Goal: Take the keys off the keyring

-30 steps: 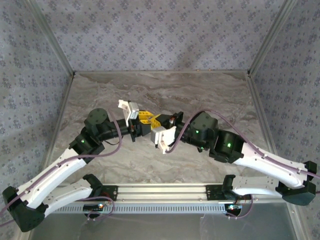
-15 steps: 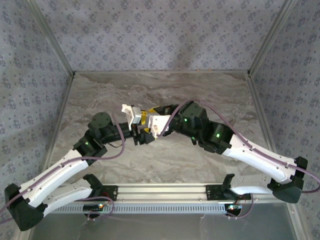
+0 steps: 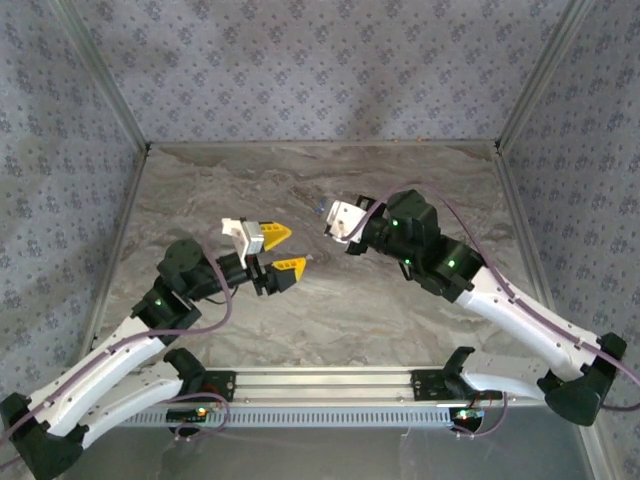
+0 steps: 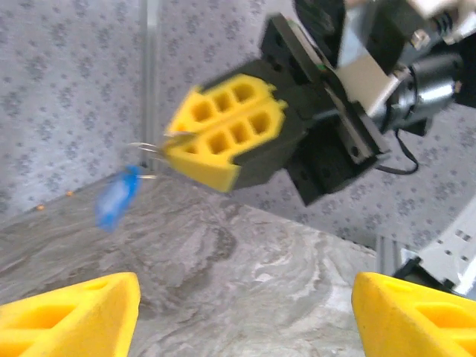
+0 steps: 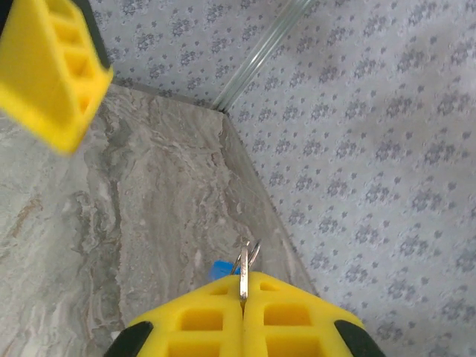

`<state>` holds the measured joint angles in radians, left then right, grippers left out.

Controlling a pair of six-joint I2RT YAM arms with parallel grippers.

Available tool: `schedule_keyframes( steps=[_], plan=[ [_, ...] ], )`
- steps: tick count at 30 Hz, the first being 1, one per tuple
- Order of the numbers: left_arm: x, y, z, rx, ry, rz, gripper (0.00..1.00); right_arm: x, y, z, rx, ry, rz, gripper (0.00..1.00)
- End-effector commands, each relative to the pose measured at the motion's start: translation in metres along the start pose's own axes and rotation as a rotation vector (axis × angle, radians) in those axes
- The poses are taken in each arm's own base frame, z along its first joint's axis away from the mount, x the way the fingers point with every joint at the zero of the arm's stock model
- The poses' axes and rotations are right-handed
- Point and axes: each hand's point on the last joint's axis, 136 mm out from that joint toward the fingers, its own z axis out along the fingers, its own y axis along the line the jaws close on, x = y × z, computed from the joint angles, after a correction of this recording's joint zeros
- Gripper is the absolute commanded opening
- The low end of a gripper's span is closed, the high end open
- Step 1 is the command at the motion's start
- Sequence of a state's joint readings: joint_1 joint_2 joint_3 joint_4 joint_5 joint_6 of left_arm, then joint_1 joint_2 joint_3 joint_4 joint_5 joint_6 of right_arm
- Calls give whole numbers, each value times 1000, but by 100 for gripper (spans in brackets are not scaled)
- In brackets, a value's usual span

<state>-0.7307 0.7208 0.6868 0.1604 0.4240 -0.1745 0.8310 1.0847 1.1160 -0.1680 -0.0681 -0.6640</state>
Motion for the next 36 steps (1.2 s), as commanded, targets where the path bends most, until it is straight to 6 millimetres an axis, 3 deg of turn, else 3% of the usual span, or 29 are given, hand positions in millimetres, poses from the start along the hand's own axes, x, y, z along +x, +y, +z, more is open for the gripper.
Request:
schedule_keyframes(
  steps=[1,6,8,11,14,23,36],
  plan=[
    [-15,21,-5,-91,-6,-46,77,-10,2,-12,-47,-95,124,0],
    [-33,41,0,-58,3,-126,77,-2,2,-17,-70,-144,215,0],
    [-41,46,5,-10,2,-159,72,0,0,-19,-77,-168,259,0],
    [-55,46,13,91,9,-202,62,1,-3,-22,-101,-209,314,0],
    [-62,41,23,202,38,-239,58,-1,-3,-24,-134,-240,358,0],
    [-57,49,44,271,99,-264,60,2,-8,-14,-179,-251,436,0],
    [-47,34,62,381,160,-278,60,-14,-13,-11,-269,-324,510,0]
  ],
)
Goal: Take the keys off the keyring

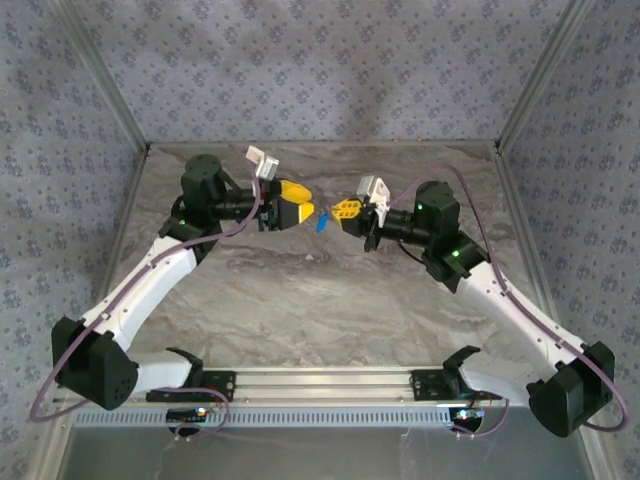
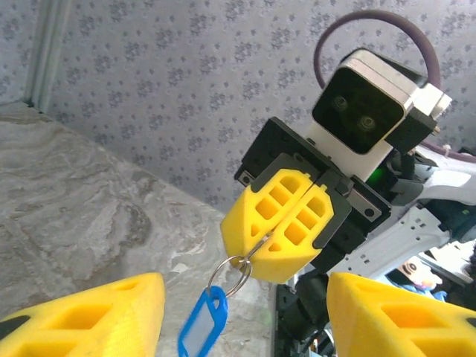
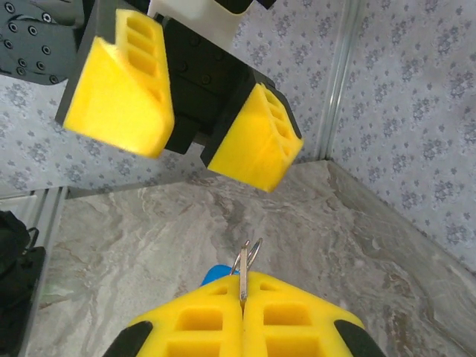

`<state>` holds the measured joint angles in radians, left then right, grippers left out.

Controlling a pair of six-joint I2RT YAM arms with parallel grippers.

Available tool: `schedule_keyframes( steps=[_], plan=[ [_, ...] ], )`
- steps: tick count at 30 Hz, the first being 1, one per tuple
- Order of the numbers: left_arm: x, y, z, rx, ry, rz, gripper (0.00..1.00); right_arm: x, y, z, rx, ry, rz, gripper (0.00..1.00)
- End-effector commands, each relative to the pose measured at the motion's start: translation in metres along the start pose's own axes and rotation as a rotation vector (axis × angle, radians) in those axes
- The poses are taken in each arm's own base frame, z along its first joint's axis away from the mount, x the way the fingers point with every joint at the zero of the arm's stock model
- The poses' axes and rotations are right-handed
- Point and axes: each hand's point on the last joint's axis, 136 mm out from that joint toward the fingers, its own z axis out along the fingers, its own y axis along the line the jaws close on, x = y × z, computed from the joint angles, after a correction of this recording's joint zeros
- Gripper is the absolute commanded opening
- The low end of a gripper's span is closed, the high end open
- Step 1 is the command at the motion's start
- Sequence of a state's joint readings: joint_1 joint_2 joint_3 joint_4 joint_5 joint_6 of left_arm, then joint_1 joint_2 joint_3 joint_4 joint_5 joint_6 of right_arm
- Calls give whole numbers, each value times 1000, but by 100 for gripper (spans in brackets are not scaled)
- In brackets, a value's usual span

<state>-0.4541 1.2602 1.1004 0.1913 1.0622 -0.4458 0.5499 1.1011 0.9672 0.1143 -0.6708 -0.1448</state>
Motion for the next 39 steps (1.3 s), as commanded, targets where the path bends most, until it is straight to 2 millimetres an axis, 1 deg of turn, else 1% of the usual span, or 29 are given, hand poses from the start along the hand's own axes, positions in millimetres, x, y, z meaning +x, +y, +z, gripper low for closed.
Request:
schedule_keyframes(
  steps=[1,5,10,16,21,26,29,30,32,35,39],
  plan=[
    [-8,-15,3,53,7,58,61,-28,5,-1,-41,-71,-7,0],
    [-8,-13,5,53,7,55,62,-33,5,-2,-45,-81,-4,0],
    [-6,-17,9,76,15,59,61,-33,5,-1,-47,-81,-2,0],
    [-5,-19,12,85,18,57,55,-34,5,-1,-51,-83,2,0],
    [-6,-20,13,93,20,61,48,-34,6,0,-53,-83,7,0],
    [-6,-18,15,90,20,60,48,-35,9,-1,-63,-87,5,0],
    [-6,-19,16,98,22,60,41,-35,9,-1,-65,-87,4,0],
    [-5,-19,16,96,24,58,38,-35,9,-1,-65,-85,4,0],
    [-5,-19,17,101,26,59,28,-35,9,-1,-63,-85,5,0],
    [-5,-20,16,102,25,64,18,-34,9,-1,-62,-82,6,0],
    [-6,-21,16,101,23,64,8,-34,7,-1,-56,-82,6,0]
  ],
)
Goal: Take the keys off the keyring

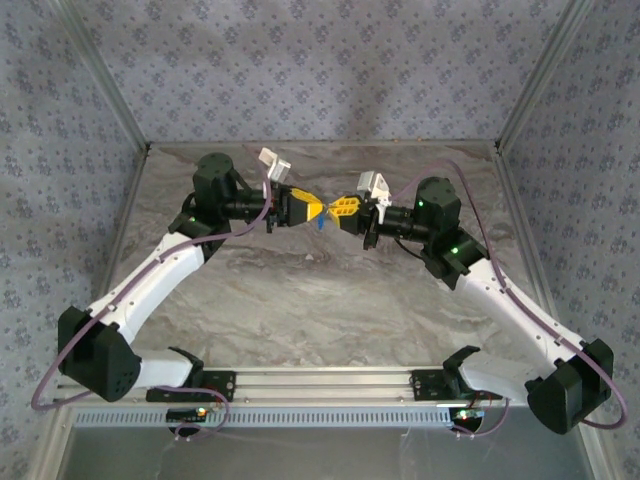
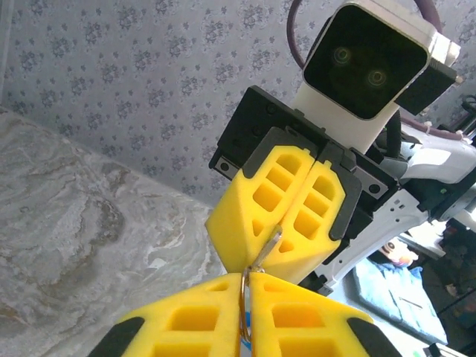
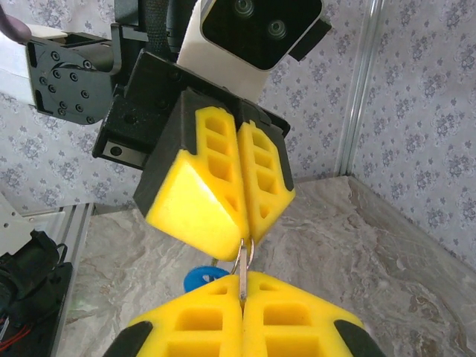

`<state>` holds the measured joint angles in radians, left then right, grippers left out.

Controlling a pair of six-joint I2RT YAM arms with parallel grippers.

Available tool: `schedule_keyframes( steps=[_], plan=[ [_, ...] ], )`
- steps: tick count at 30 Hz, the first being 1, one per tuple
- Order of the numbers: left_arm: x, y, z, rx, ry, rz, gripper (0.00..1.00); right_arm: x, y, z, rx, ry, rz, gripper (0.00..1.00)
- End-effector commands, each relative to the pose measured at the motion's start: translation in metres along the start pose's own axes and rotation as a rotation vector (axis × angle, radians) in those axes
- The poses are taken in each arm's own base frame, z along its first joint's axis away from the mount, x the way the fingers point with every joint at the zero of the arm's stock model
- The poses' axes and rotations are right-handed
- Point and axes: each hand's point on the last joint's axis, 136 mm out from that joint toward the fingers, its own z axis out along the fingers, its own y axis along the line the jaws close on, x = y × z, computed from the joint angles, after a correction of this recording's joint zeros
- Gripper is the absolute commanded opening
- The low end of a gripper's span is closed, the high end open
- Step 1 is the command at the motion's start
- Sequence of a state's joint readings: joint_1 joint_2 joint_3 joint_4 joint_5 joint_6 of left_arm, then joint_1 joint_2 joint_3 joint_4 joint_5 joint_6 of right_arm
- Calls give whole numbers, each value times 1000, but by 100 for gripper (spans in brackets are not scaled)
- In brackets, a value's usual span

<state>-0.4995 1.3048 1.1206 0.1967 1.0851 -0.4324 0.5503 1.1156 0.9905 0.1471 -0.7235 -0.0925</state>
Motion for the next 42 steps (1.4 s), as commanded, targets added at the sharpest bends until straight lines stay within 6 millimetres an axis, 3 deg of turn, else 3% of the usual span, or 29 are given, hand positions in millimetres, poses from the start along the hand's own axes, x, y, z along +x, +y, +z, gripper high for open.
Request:
schedule_keyframes(
  steps=[1,3,15,24,25,29,42],
  plan=[
    [-14,-17,0,43,-15,70,6,-20,2,-2,-6,-43,-20,0],
    [-15,-17,-1,42,-25,72,0,-21,1,-3,1,-48,-25,0],
    [-41,-10,-21,-24,-209,47,0,-18,3,-11,37,-84,-68,0],
    [-45,-3,-24,-42,-265,10,0,-19,6,-12,47,-88,-94,0],
    [-44,-3,-24,-48,-267,13,2,-19,5,-12,51,-87,-96,0],
    [-40,0,-27,-84,-262,18,26,-20,7,-11,36,-65,-91,0],
    [-32,-10,-27,-53,-161,31,48,-22,11,-9,-21,-27,-61,0]
  ],
)
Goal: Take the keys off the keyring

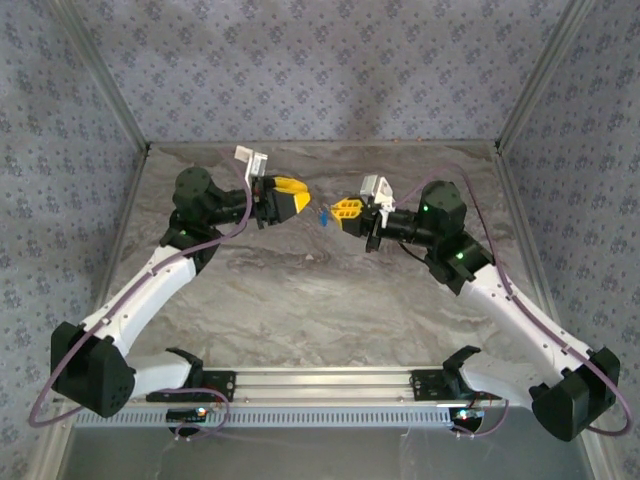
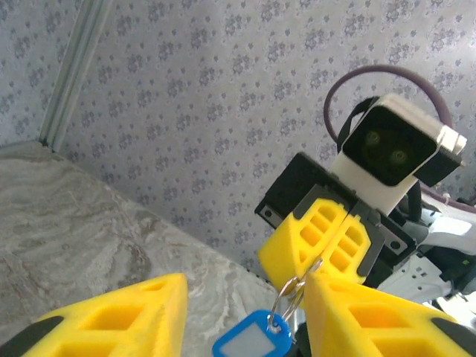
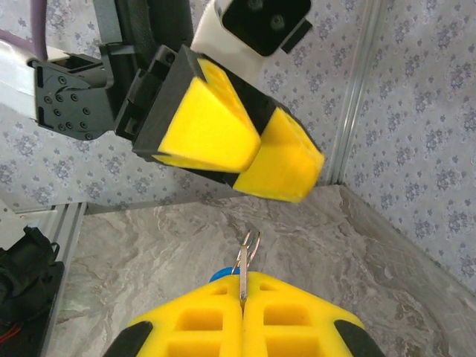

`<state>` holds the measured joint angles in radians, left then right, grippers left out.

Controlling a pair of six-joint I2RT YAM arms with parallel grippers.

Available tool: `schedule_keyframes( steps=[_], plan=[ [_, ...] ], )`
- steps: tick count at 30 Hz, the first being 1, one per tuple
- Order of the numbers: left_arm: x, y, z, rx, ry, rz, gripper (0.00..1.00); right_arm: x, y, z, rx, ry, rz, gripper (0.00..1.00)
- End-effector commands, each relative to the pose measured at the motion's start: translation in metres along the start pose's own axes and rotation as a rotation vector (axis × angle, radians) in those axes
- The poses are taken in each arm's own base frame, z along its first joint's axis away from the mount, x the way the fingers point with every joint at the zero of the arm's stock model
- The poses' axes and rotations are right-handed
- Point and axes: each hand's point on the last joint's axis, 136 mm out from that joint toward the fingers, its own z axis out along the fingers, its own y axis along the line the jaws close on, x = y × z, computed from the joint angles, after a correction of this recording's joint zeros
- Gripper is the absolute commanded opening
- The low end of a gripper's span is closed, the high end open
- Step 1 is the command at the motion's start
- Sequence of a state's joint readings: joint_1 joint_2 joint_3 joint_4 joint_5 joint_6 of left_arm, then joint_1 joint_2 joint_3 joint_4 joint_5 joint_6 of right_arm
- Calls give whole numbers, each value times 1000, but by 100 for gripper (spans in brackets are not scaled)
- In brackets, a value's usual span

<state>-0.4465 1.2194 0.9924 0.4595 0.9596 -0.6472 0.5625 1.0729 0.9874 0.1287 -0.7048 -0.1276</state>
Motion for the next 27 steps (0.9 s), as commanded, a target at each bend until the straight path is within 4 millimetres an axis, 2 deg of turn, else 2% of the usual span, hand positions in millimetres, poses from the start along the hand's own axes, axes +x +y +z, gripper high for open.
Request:
schedule_keyframes(
  steps=[1,8,13,19,27],
  plan=[
    [-8,-17,1,53,33,51,48,-13,3,-1,-32,-13,-10,0],
    [0,-31,11,130,94,55,51,-13,2,3,-53,5,8,0],
    [2,-32,13,131,111,60,51,-14,2,3,-54,1,10,0],
    [5,-31,16,138,120,52,45,-15,2,3,-54,-3,12,0],
    [7,-33,17,148,130,49,27,-14,1,2,-51,-3,18,0]
  ],
)
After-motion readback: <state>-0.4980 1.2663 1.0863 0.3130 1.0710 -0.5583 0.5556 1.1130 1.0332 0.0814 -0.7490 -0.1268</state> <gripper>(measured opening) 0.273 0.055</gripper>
